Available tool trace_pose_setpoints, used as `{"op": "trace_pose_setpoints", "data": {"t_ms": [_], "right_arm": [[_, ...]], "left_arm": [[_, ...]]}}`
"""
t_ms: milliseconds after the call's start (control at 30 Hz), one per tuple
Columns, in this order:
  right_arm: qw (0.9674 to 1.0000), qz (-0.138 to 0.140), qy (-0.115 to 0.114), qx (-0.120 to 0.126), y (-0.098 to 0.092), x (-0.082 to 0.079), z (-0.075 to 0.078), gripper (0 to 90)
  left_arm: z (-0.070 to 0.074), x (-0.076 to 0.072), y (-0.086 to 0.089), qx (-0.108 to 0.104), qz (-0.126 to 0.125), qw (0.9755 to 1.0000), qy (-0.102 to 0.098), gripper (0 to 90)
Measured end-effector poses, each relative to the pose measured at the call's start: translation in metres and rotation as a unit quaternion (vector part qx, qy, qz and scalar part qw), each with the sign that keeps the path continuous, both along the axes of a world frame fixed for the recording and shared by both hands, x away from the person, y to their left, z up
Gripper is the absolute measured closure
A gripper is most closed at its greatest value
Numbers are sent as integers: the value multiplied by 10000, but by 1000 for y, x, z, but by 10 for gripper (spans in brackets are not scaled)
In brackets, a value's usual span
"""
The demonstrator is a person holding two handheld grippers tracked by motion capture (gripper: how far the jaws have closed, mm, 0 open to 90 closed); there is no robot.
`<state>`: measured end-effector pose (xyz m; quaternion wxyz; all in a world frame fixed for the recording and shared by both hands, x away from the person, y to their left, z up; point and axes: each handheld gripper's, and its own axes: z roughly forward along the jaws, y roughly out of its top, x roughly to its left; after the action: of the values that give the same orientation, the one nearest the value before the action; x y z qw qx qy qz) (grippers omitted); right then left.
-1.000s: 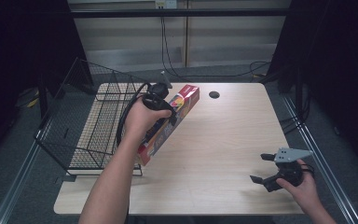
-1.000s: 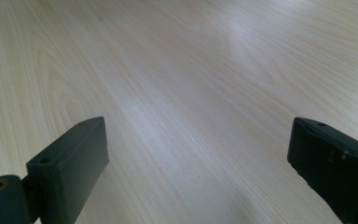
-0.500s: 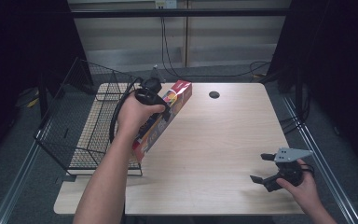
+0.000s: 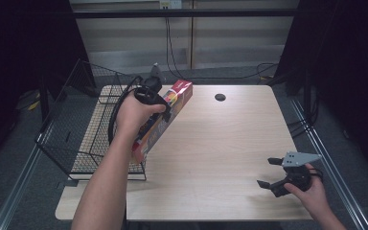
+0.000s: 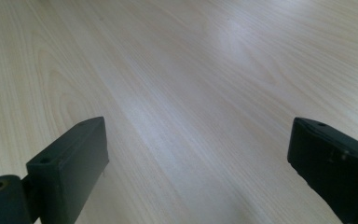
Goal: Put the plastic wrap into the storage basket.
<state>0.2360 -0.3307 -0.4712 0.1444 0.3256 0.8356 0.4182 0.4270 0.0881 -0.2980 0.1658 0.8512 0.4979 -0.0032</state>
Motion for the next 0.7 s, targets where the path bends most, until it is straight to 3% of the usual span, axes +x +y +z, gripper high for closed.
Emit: {"op": "trace_pose_setpoints", "data": {"t_ms": [433, 700], "right_arm": [[10000, 5, 10, -7, 0, 0, 0, 48], [10000, -33, -4, -27, -1, 0, 0, 47]], "left_arm": [[11, -1, 10, -49, 182, 9998, -104, 429], [16, -1, 21, 22, 274, 9996, -38, 430]]}}
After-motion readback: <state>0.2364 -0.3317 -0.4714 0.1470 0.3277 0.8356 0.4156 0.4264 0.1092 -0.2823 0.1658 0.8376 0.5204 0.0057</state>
